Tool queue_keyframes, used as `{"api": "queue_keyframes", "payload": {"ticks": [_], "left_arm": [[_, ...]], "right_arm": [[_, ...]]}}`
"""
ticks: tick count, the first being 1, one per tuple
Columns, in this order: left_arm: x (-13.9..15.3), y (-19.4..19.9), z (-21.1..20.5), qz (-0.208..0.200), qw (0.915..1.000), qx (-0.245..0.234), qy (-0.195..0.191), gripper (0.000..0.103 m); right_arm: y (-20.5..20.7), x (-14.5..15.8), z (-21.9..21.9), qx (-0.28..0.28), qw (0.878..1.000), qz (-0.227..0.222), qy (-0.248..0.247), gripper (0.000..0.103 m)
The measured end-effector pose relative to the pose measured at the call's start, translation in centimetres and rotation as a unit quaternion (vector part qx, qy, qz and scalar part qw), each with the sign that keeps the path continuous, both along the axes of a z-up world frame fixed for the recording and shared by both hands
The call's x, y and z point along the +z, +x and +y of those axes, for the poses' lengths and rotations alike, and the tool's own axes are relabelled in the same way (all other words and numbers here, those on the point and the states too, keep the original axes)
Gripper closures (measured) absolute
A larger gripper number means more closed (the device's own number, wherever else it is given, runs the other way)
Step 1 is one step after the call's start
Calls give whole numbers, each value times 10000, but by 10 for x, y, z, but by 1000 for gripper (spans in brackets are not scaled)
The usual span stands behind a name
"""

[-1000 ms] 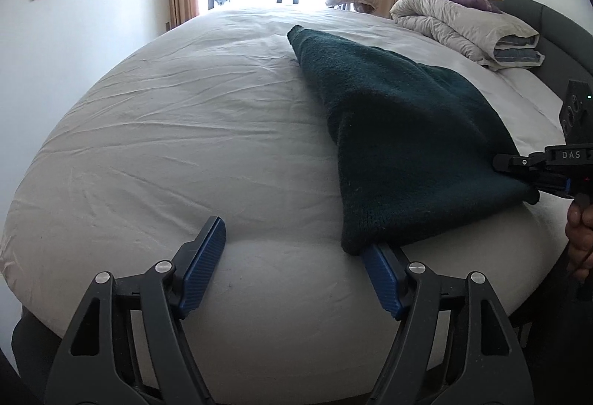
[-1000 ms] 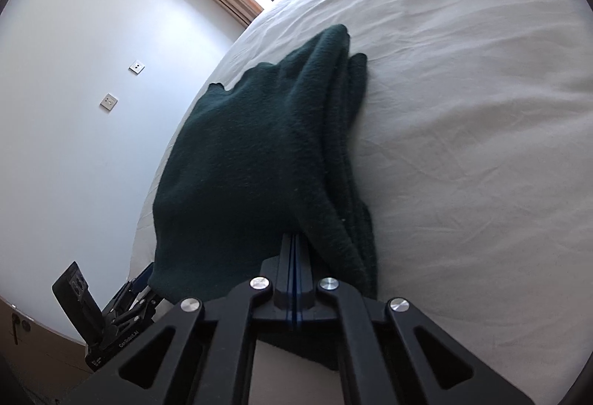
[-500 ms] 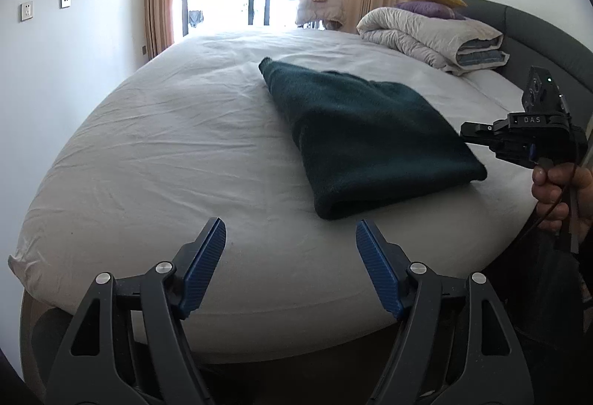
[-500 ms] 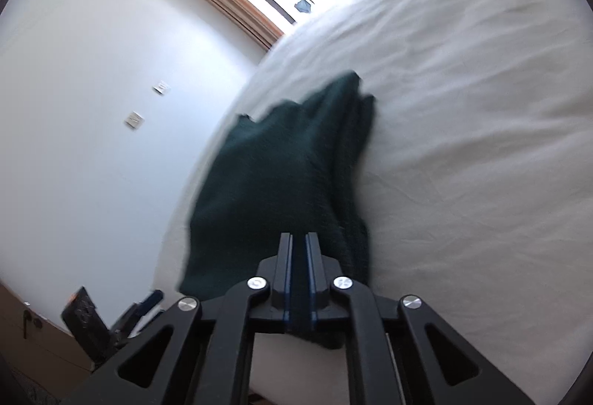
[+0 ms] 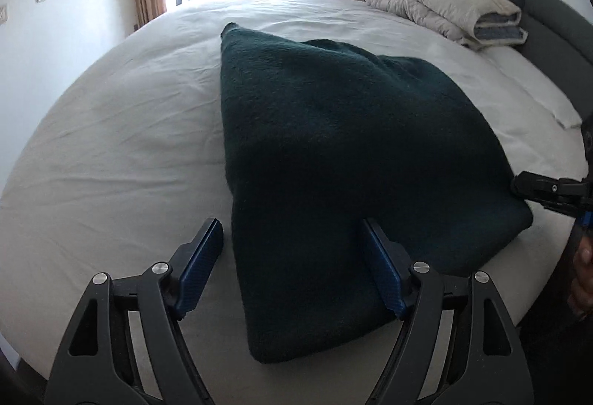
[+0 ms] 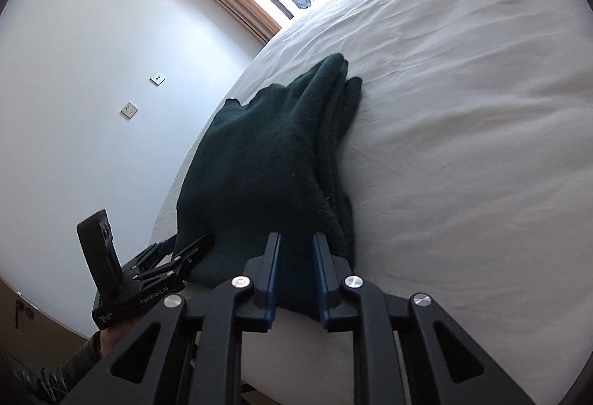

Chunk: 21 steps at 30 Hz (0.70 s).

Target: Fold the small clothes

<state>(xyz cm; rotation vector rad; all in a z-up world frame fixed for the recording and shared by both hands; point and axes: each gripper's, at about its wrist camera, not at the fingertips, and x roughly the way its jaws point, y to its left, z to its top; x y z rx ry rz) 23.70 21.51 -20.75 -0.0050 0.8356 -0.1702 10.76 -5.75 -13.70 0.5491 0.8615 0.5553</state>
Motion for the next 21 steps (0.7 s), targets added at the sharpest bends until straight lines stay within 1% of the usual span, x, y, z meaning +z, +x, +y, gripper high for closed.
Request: {"api": "queue_keyframes", "payload": {"ticks": [1,2,3,5,6,7,8,9,10,11,12,13,14,15,17,18,19,20,21], "left_arm": [[3,-2,2,-13,10000,57,-29,28],[8,-6,3,-96,9999,87,14,28],[18,-12,4,-302,9994,121,84,28],[35,-20,6,-532,9985,147,17,26],[47,-21,7,-642,9978,172,-43,23],[60,-24,9,-782,9967,235,-45,16],[72,-28,10,-937,9952,274,-28,13],[88,-35,10,-1204,9922,326,4,11],[109,-45,9,-1584,9864,430,102,6],[130,-58,7,-2011,9775,578,251,0],[144,-67,5,-2291,9704,681,348,0],[164,-78,3,-2670,9593,803,452,0],[177,-84,2,-2858,9531,865,500,0],[193,-89,-1,-2956,9486,963,590,0],[212,-90,-6,-2922,9476,1083,699,0],[216,-91,-9,-2884,9492,1061,677,0],[219,-92,-12,-2812,9524,982,651,0],[219,-94,-15,-2784,9540,920,623,0],[216,-103,-20,-2799,9538,889,629,0]], "right_arm": [[-2,3,-5,-121,9999,-14,-123,68],[-4,8,-11,-309,9991,-20,-298,60],[-7,13,-18,-451,9984,-62,-350,56],[-11,25,-30,-631,9974,-203,-298,56],[-15,35,-33,-744,9958,-365,-381,49],[-17,45,-32,-826,9941,-503,-488,40],[-19,58,-30,-929,9914,-661,-648,37],[-23,74,-26,-1017,9875,-872,-836,36],[-28,89,-21,-1057,9833,-1096,-994,33],[-33,104,-18,-1096,9783,-1342,-1139,29],[-40,119,-14,-1180,9711,-1618,-1297,16],[-50,139,-8,-1358,9590,-1995,-1485,1],[-57,154,-5,-1513,9484,-2292,-1585,0],[-70,173,0,-1725,9322,-2720,-1651,0],[-86,199,8,-1990,9086,-3228,-1751,0],[-91,209,11,-2091,9014,-3343,-1791,0],[-95,215,14,-2143,8975,-3399,-1818,0],[-99,220,18,-2143,8947,-3467,-1825,0],[-103,224,22,-2107,8935,-3525,-1814,0]]}}
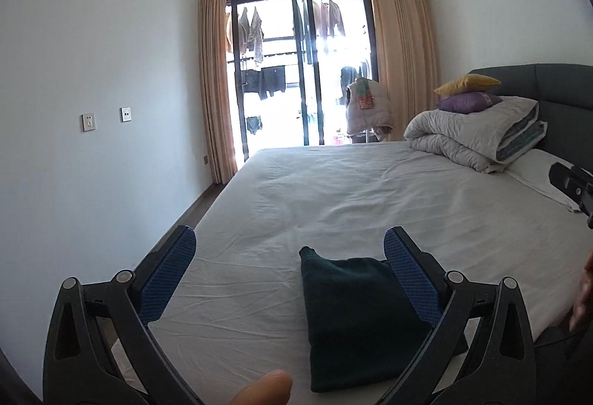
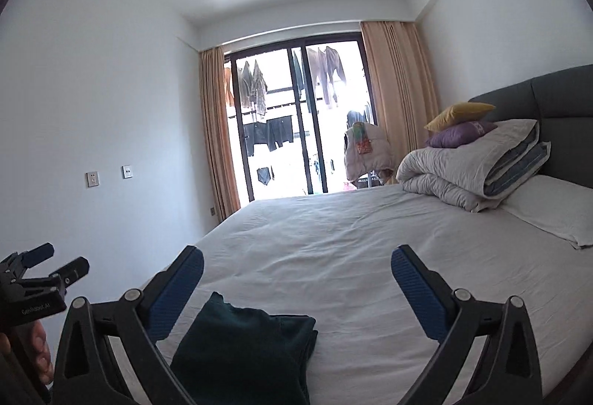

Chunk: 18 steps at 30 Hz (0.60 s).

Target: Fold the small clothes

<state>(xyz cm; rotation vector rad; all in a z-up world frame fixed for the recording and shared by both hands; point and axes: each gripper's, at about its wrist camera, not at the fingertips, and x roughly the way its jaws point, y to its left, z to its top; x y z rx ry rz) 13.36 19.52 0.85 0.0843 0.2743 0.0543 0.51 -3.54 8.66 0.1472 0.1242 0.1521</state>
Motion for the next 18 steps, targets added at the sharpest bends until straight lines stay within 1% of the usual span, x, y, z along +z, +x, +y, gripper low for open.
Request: {"api": "queue_keyframes", "payload": {"ticks": [1,2,4,5,6,7,8,9,10,11,12,15,18], "left_arm": [[-7,-2,-3,-18,10000,7,73,0],[-14,1,-6,60,9999,53,135,0],[-36,12,-7,773,9967,140,218,0],[-53,6,1,1106,9936,134,186,0],[-65,14,2,1441,9893,183,129,0],[-78,20,5,1689,9852,294,20,0],[-90,25,8,1870,9814,409,-101,0],[-99,31,11,1987,9788,462,-200,0],[-108,35,15,2130,9752,469,-381,0],[-116,37,17,2207,9729,466,-508,0],[-120,39,18,2239,9719,489,-538,0],[-134,49,21,2291,9707,564,-462,0],[-141,55,24,2312,9697,553,-554,0]], "right_arm": [[-4,1,5,40,10000,-22,-20,0],[-5,1,10,101,9999,5,-69,0],[-4,-4,22,127,9995,170,-239,0],[-5,-9,26,93,9991,241,-327,0],[-4,-15,32,45,9985,334,-429,0],[-5,-21,34,38,9979,411,-497,0],[-5,-29,37,60,9972,516,-538,0],[-2,-37,39,83,9959,708,-563,0],[1,-45,40,81,9943,893,-581,0],[5,-53,41,70,9920,1110,-589,0],[7,-60,41,45,9904,1254,-580,0],[9,-70,43,7,9878,1441,-582,0],[12,-74,49,-35,9848,1594,-686,0]]}}
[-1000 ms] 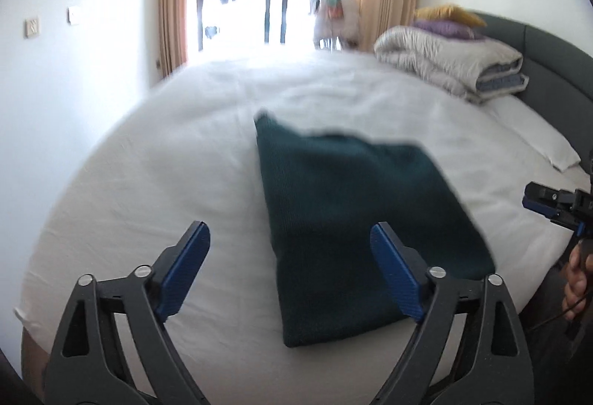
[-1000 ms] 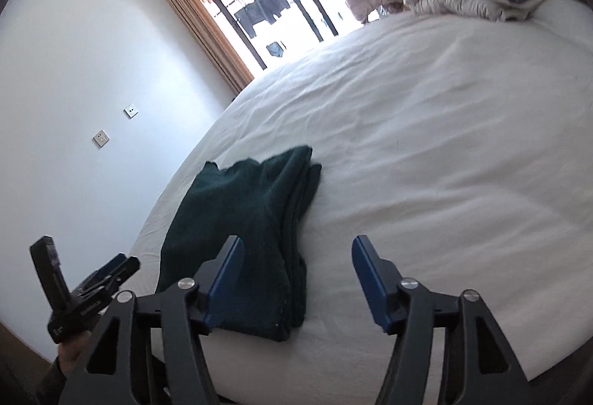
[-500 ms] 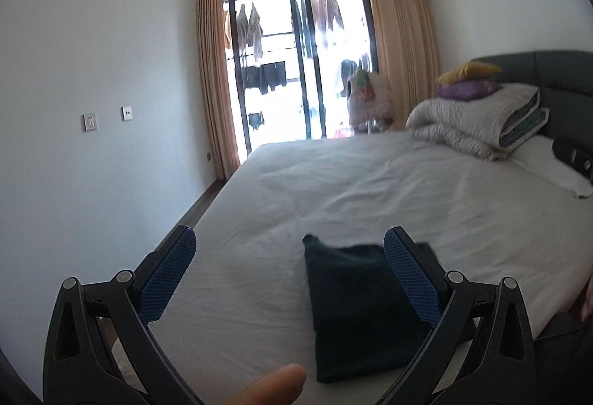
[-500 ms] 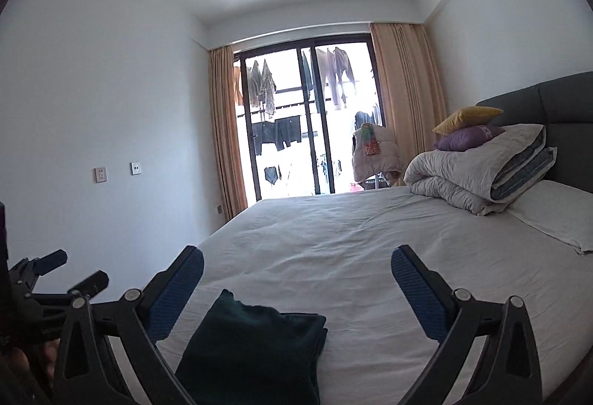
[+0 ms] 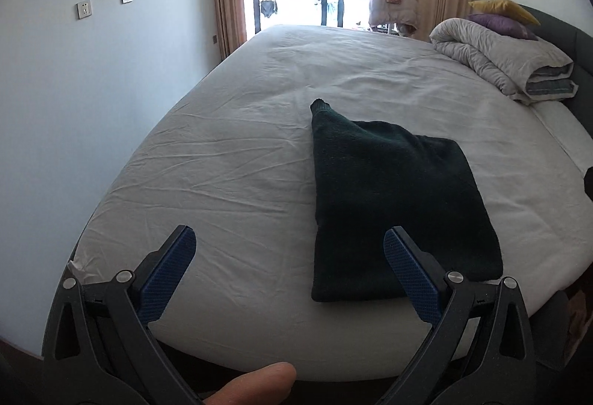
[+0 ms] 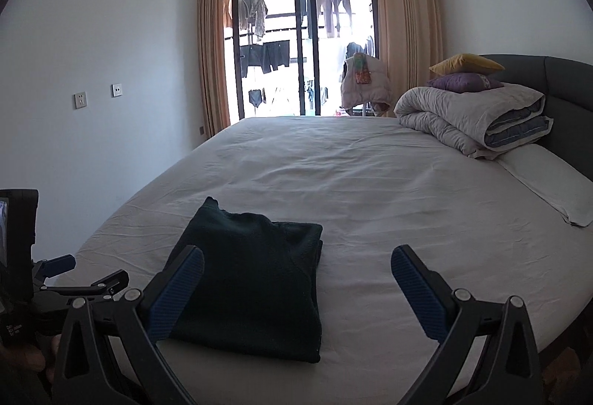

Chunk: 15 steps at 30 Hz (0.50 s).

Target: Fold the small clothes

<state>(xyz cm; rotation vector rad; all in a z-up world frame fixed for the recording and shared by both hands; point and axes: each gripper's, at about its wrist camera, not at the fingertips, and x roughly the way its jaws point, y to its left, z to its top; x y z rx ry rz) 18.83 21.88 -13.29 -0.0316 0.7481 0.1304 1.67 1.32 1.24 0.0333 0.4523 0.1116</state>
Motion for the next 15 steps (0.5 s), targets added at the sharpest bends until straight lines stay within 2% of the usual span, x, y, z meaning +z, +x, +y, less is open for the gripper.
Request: {"api": "queue_keyframes", "payload": {"ticks": [4,7,15], "left_arm": [[-4,15,2,47,10000,-4,-71,0],[1,6,8,140,9998,-41,-151,0],[-1,8,9,186,9998,-49,-55,0]], "right_arm": [[6,-6,8,13,9997,192,-141,0],[8,-12,11,37,9994,317,-163,0],[12,-22,18,75,9983,544,-187,0]]}}
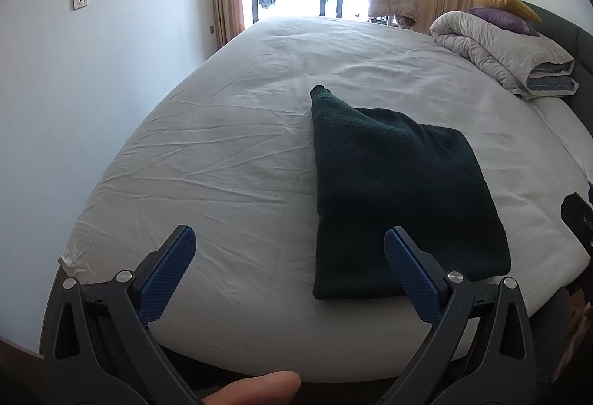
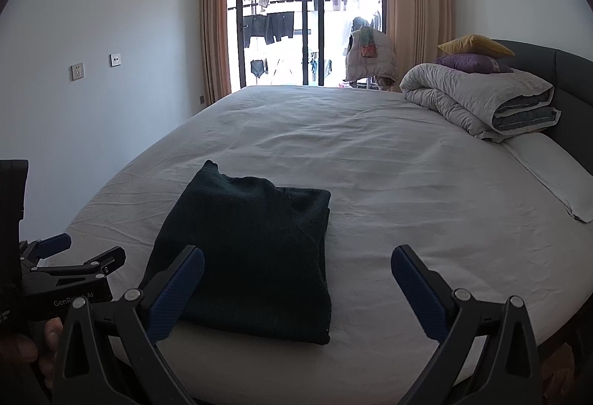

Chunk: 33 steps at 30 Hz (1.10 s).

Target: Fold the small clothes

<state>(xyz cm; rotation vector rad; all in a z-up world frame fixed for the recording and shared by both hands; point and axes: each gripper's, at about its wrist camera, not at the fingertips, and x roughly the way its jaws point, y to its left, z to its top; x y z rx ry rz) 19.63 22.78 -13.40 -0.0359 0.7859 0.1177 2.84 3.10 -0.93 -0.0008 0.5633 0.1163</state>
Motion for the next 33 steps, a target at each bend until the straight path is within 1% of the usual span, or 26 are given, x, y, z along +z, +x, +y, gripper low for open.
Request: {"api": "queue_keyframes", "payload": {"ticks": [7,14,33], "left_arm": [[-1,1,-2,13,10000,-19,22,0],[-6,7,-4,56,10000,-48,65,0],[-7,13,-6,85,9999,-121,42,0]], "right_arm": [[5,-10,-3,-43,9997,221,69,0],[7,-14,-4,-50,9995,315,81,0],[10,-17,-6,-73,9992,382,130,0]]}}
